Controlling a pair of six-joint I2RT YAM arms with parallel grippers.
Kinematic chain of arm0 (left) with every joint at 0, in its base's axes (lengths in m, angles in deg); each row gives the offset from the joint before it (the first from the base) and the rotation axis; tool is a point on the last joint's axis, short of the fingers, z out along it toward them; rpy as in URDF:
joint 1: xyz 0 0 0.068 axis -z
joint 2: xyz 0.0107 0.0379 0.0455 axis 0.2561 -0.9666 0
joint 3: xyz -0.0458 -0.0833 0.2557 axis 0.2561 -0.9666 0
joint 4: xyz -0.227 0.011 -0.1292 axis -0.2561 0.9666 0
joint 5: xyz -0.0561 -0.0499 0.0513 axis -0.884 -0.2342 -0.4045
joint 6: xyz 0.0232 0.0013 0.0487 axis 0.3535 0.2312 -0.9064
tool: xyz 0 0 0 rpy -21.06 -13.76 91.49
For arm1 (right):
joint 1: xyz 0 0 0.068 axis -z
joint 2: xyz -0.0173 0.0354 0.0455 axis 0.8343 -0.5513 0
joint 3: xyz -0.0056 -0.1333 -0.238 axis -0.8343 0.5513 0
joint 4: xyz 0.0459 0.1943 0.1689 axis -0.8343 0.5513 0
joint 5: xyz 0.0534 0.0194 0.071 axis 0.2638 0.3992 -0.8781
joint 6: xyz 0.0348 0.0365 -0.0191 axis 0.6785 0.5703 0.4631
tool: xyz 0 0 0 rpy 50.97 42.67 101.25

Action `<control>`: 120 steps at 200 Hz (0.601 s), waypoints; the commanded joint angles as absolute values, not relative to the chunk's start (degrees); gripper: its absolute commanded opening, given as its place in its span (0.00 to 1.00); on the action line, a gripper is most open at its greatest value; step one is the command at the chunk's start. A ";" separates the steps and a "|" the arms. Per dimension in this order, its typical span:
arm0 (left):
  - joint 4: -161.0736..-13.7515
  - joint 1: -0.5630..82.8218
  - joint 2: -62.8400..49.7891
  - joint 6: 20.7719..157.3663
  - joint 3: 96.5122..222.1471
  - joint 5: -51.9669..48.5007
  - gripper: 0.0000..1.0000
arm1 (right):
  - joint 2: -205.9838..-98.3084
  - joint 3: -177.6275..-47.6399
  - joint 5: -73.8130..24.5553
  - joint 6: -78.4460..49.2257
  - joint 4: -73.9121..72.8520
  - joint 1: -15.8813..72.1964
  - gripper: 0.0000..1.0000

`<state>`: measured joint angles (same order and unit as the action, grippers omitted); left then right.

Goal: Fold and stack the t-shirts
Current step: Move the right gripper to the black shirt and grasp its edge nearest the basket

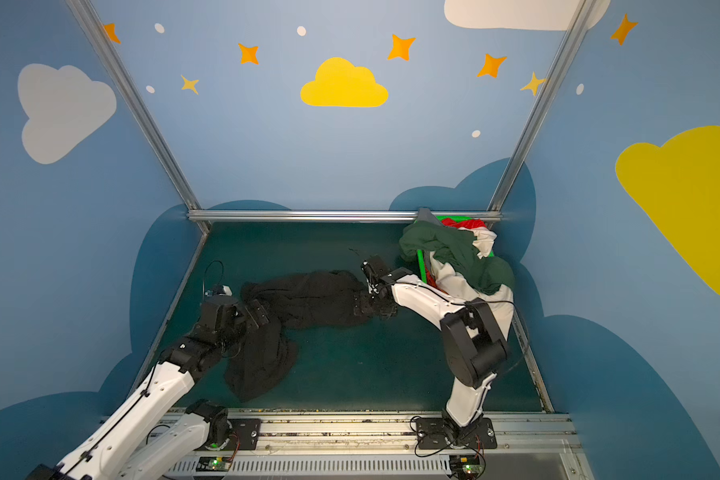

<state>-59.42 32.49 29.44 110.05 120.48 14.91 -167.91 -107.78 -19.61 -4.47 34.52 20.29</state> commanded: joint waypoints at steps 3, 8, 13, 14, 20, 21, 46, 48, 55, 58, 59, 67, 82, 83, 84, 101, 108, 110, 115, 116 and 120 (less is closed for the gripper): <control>-55.87 32.60 32.29 110.65 119.14 17.27 1.00 | -171.15 -108.75 -21.25 -1.54 29.04 19.48 0.86; -55.77 32.62 32.58 110.69 118.91 17.51 1.00 | -172.08 -108.92 -21.26 -1.25 28.66 19.73 0.85; -55.85 32.81 32.91 110.78 118.69 17.56 1.00 | -173.10 -109.37 -21.09 -1.05 28.57 19.89 0.84; -55.81 32.75 32.95 110.83 118.61 17.56 1.00 | -173.30 -109.46 -21.09 -1.03 28.60 19.89 0.84; -55.92 32.75 33.15 111.02 118.38 17.65 1.00 | -174.53 -110.25 -20.64 -1.00 28.98 20.01 0.80; -55.98 32.67 33.20 111.04 118.32 17.66 1.00 | -174.72 -110.39 -20.55 -1.01 29.06 20.04 0.80; -57.59 32.63 33.24 111.76 117.31 17.72 1.00 | -177.82 -112.67 -19.42 -1.44 29.36 20.15 0.52; -57.79 32.65 33.14 111.78 117.24 17.76 1.00 | -177.95 -112.69 -19.41 -1.50 29.33 20.20 0.49; -58.44 32.59 32.64 111.62 117.06 17.91 1.00 | -178.14 -112.73 -19.08 -1.54 29.01 20.30 0.40; -58.72 32.70 32.31 111.51 117.12 17.88 1.00 | -178.14 -112.80 -18.82 -1.46 28.91 20.33 0.35; -58.83 32.74 32.21 111.50 117.12 17.85 1.00 | -178.15 -112.85 -18.72 -1.42 28.90 20.37 0.33; -59.64 32.66 31.27 111.16 117.36 17.69 1.00 | -178.01 -112.81 -17.94 -1.13 28.72 20.65 0.21; -60.83 32.56 28.94 110.55 118.23 16.76 1.00 | -177.35 -112.85 -16.75 -0.39 28.70 21.81 0.02; -60.94 32.49 28.77 110.53 118.29 16.72 1.00 | -177.27 -112.83 -16.72 -0.35 28.71 21.95 0.01; -60.99 32.59 28.59 110.53 118.37 16.62 1.00 | -177.15 -112.78 -16.70 -0.29 28.75 22.06 0.00; -62.32 32.62 25.72 109.83 119.77 15.40 1.00 | -175.34 -112.33 -15.81 0.85 28.80 24.70 0.00; -62.95 32.58 24.48 109.53 120.46 14.91 1.00 | -174.29 -111.90 -15.36 1.30 28.64 25.89 0.00; -63.15 32.66 24.12 109.41 120.64 14.82 1.00 | -174.10 -111.72 -15.19 1.40 28.52 26.29 0.00; -63.51 32.60 23.24 109.22 121.12 14.53 1.00 | -173.23 -111.38 -14.73 1.65 28.58 27.16 0.00; -63.60 32.55 23.02 109.16 121.23 14.51 1.00 | -173.06 -111.30 -14.57 1.76 28.64 27.39 0.00; -64.06 32.60 22.34 108.92 121.63 14.28 1.00 | -172.48 -111.06 -13.81 2.06 28.89 28.14 0.00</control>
